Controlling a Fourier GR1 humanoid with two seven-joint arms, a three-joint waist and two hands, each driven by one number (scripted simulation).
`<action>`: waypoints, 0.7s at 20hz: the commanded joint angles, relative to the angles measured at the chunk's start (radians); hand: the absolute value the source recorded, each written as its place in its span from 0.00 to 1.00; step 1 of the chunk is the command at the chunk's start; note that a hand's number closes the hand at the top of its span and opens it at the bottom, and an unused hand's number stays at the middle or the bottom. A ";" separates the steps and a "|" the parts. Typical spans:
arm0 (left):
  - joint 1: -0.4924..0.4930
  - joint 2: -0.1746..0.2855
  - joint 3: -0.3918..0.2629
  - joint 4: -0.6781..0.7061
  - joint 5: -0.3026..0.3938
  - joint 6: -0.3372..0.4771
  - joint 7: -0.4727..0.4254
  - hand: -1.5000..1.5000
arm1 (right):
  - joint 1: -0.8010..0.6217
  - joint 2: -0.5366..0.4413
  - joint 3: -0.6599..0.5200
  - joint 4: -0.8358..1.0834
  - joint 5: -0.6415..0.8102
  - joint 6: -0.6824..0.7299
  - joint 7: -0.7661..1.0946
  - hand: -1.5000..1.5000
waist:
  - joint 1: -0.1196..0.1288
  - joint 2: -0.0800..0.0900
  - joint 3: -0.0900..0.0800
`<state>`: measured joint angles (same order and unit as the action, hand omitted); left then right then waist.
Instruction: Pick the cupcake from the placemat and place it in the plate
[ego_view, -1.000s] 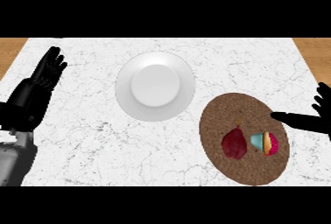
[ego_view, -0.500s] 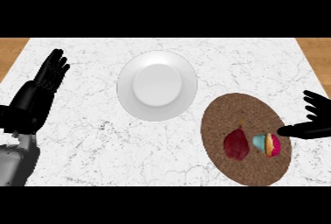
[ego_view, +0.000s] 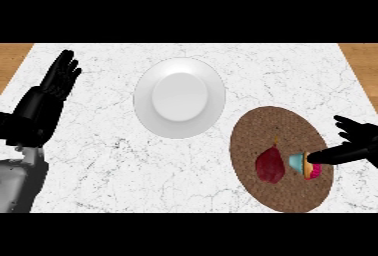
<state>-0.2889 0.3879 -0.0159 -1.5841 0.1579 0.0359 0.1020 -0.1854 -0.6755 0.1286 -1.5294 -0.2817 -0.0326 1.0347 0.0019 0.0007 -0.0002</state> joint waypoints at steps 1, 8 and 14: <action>0.007 -0.018 -0.011 -0.046 -0.027 0.014 0.050 0.50 | -0.022 0.028 0.027 0.074 0.027 0.052 0.057 0.00 | 0.004 0.000 0.000; 0.033 -0.046 0.037 -0.071 -0.036 -0.014 0.053 0.50 | 0.029 0.110 0.002 0.077 0.072 0.064 0.024 0.00 | -0.001 -0.001 0.000; 0.001 -0.051 0.062 0.008 -0.058 -0.057 -0.004 0.50 | 0.034 0.185 0.019 0.093 0.080 0.102 0.024 0.00 | -0.005 -0.001 0.000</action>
<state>-0.2678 0.3483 0.0323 -1.6082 0.1134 -0.0073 0.1136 -0.1672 -0.5288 0.1436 -1.4103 -0.2040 0.0356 1.0068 0.0007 0.0001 0.0001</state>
